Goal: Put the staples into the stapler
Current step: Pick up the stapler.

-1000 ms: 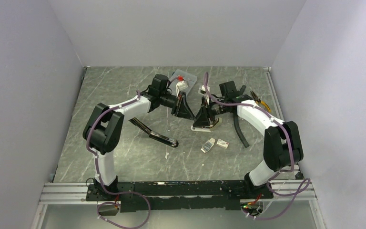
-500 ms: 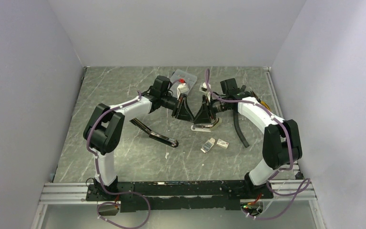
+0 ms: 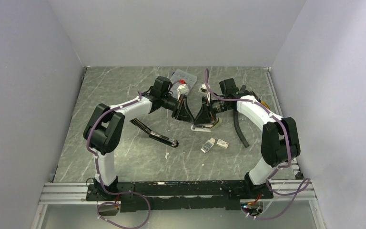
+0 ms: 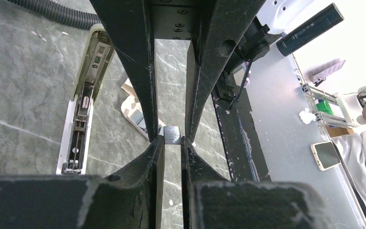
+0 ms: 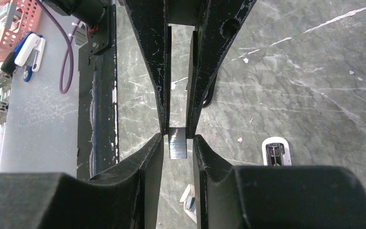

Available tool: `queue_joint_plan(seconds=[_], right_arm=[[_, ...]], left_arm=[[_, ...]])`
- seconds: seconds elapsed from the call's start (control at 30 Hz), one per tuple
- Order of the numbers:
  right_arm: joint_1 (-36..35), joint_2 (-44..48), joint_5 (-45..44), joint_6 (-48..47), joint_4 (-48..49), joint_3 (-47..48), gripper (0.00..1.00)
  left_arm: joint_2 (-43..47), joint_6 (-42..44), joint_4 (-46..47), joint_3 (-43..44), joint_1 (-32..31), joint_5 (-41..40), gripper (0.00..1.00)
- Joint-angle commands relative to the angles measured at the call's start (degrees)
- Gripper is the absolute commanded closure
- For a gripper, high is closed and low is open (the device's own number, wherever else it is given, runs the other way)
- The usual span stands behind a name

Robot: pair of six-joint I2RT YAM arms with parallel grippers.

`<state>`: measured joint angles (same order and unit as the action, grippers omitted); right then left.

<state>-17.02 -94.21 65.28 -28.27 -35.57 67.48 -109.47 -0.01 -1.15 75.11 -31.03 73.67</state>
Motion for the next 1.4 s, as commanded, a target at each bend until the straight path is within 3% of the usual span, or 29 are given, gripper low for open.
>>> queue_joint_plan(seconds=[0.0,0.53,0.67,1.0,1.2,1.37], right_arm=[[0.23,0.16,0.82,-3.34,-0.47,1.87,0.72],[0.23,1.13,0.80,-3.46,0.00,1.79,0.80],[0.23,1.31,0.37,-4.39,-0.51,2.04,0.84],[0.23,1.64,-5.27,-9.85,-4.58,3.04,0.91],[-0.09,3.23,-14.88,-14.32,-3.99,0.87,0.92],[-1.30,3.11,-24.18,-18.90,-0.82,-1.65,0.92]], left_arm=[[1.53,0.50,0.76,1.47,-0.44,2.20,0.97],[0.62,-1.62,1.82,1.67,-0.45,1.02,0.96],[0.32,-0.96,1.29,1.88,-0.53,0.39,0.89],[1.91,2.69,-2.41,2.32,0.39,-4.95,0.59],[3.77,-4.04,2.70,0.23,5.52,-6.40,0.53],[6.11,-2.45,-0.30,-0.20,10.43,-8.88,0.52]])
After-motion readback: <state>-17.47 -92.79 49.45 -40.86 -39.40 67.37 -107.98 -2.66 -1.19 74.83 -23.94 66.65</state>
